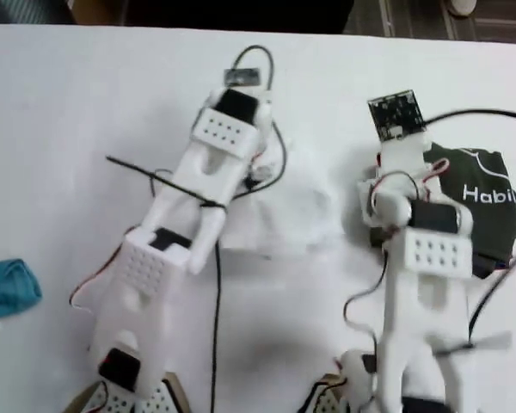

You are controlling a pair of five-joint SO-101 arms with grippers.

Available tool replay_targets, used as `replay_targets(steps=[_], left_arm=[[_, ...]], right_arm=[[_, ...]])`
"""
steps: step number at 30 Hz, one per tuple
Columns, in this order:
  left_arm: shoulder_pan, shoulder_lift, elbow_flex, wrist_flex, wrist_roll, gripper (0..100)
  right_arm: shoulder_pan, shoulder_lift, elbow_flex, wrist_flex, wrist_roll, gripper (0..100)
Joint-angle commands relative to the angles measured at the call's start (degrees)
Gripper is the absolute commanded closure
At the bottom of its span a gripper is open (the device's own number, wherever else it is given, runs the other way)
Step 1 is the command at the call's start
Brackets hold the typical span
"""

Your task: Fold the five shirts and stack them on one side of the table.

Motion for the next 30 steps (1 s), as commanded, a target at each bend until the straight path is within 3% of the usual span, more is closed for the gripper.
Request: replay_targets(steps=[1, 4, 12, 20, 27, 30], left_arm=[[-2.64, -3.16, 3.56, -0.79, -0.53, 98], [-3.69, -3.16, 7.60, -3.34, -0.26, 98], [-3.87, -3.16, 14.99, -9.76, -0.18, 98], [-3.43, -3.78, 14.64, -11.96, 5.36, 98], [-3.78, -3.43, 15.16, -11.25, 5.54, 97], [-3.08, -3.87, 14.64, -9.67, 3.52, 90]], right_arm=[[-4.00, 13.41, -9.85, 1.89, -1.41, 85.5], [-8.40, 22.99, -21.36, 7.52, -1.76, 77.4], [-15.96, 42.07, -44.22, 18.15, -9.41, 76.2], [-16.40, 47.25, -47.47, 21.05, -12.57, 70.4], [-16.57, 47.52, -47.47, 23.08, -12.75, 70.4], [-16.84, 47.78, -47.47, 23.08, -12.75, 70.4]])
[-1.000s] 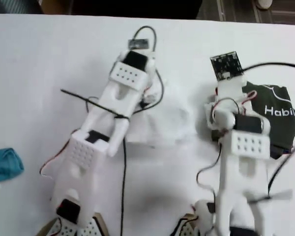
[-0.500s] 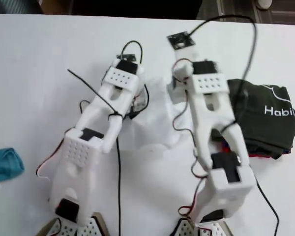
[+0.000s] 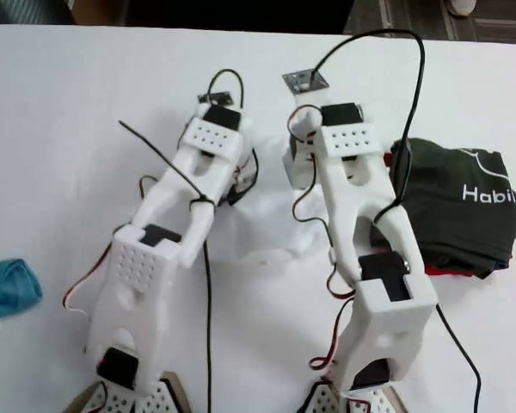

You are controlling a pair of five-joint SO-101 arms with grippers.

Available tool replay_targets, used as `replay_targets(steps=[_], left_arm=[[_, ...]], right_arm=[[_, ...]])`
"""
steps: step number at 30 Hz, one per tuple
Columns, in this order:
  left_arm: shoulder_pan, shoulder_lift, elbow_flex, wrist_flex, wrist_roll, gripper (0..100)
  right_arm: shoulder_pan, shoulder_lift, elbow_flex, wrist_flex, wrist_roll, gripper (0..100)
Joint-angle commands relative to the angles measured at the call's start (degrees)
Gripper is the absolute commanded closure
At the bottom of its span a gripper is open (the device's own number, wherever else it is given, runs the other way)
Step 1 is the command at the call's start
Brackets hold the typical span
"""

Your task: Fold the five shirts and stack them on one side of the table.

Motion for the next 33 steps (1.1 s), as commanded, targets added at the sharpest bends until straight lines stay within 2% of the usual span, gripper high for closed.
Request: replay_targets(steps=[1, 5, 14, 18, 23, 26, 33], left_arm=[[0.35, -4.04, -0.66, 1.41, -1.32, 86], [0.62, -6.24, -0.57, 2.02, -0.88, 77], [-1.67, -15.82, -0.57, 5.19, -0.79, 77], [-7.65, -17.93, -0.57, 6.86, -0.88, 77], [-19.16, -18.11, -0.57, 6.59, -0.97, 77], [-24.00, -18.02, -0.13, 6.86, -0.97, 77], [-26.46, -18.29, -0.22, 10.20, -0.97, 77]], right_arm=[[-0.31, -0.31, -2.64, 0.48, -0.35, 70.4], [-1.27, -0.75, -2.64, 0.48, -0.35, 70.4], [-1.71, -0.66, -2.73, 0.57, -0.44, 70.4], [-3.30, -0.48, -2.73, 0.66, -0.44, 70.4], [-7.25, -0.31, -2.37, 0.66, -0.44, 70.8], [-8.57, -0.13, -2.37, 0.22, -0.44, 75.7], [-6.99, 5.85, -2.55, 0.48, -0.44, 77.1]])
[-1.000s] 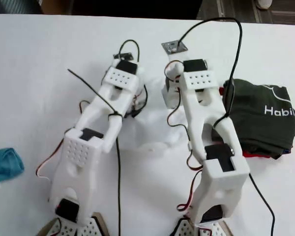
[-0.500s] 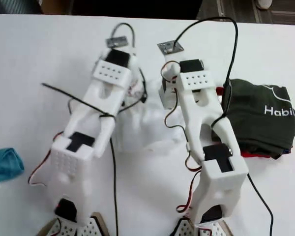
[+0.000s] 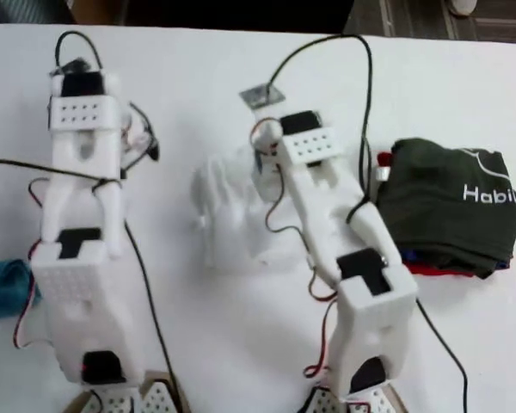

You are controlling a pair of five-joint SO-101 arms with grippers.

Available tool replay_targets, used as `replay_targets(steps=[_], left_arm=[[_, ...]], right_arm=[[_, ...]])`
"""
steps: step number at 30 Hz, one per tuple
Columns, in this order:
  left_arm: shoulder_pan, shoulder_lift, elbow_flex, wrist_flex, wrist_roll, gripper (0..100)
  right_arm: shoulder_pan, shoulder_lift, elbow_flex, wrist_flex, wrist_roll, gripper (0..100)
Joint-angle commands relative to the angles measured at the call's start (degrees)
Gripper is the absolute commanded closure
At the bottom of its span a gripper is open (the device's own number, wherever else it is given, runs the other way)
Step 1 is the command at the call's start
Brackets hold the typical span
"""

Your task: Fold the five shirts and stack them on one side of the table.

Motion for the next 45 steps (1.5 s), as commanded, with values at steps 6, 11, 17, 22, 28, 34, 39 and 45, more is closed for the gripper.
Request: replay_targets(steps=[6, 11, 17, 22, 28, 34, 39, 45], left_arm=[[-0.53, -5.10, -0.40, 2.20, -0.53, 77], [-0.35, -5.10, -0.40, 2.11, -0.53, 77], [-0.62, -4.92, -0.31, 2.11, -0.53, 77], [-0.62, -4.84, -0.40, 2.02, -0.53, 77], [-0.62, -4.84, -0.48, 1.93, -0.53, 77], [-0.62, -4.84, -0.40, 2.11, -0.53, 77], [-0.62, -4.84, -0.31, 2.11, -0.53, 77], [-0.62, -4.84, -0.31, 2.11, -0.53, 77]], right_arm=[[3.91, 3.47, -2.55, 0.40, -0.44, 77.2], [3.74, 3.21, -2.64, 0.48, -0.44, 83.1], [3.56, 3.30, -2.64, 0.40, -0.44, 91.3], [3.65, 3.74, -2.64, 0.40, 0.00, 88.6], [4.00, 3.30, -2.73, 0.13, 0.09, 96.3], [5.23, 3.21, -7.56, 1.89, 0.09, 97.7], [6.02, 3.30, -16.53, 9.01, 4.31, 97.7], [11.03, 3.65, -22.59, 12.70, 7.91, 97.7]])
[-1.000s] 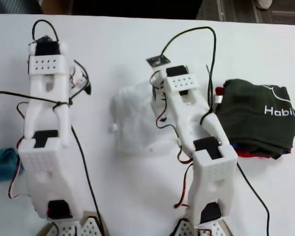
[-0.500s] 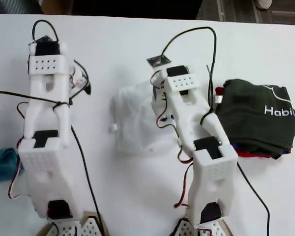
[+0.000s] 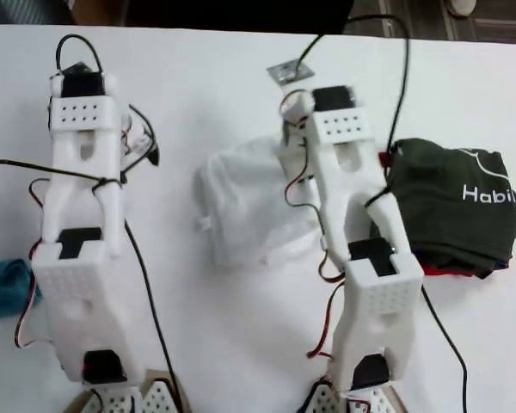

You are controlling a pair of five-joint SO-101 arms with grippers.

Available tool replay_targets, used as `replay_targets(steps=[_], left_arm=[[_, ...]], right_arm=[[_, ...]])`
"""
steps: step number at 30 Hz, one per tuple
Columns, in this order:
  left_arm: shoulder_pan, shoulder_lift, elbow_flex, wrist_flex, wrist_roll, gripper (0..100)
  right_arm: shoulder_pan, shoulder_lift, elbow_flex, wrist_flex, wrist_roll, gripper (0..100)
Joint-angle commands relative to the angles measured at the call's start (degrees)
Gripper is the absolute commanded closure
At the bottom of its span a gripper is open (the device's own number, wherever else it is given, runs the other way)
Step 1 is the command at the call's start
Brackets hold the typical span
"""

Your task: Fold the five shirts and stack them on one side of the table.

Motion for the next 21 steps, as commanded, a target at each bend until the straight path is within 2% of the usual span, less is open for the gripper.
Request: replay_targets(steps=[1, 5, 11, 17, 21], left_arm=[[-0.62, -4.84, -0.31, 0.70, -0.53, 77], [-0.62, -4.84, -0.48, 0.70, -0.53, 77], [-0.62, -4.84, -0.66, 0.53, -0.35, 77], [-0.62, -5.01, -0.40, 0.70, -0.35, 77], [-0.62, -5.01, -0.31, 0.70, -0.35, 77]], right_arm=[[3.65, -0.31, -3.78, 1.10, 2.02, 97.7], [4.97, -0.13, -2.11, 1.01, 3.69, 97.7], [2.95, -0.13, 2.64, -1.01, 4.31, 97.1], [0.84, -0.75, 4.84, -1.71, 3.87, 80.6], [1.10, -1.80, 1.32, -1.80, 2.81, 78.6]])
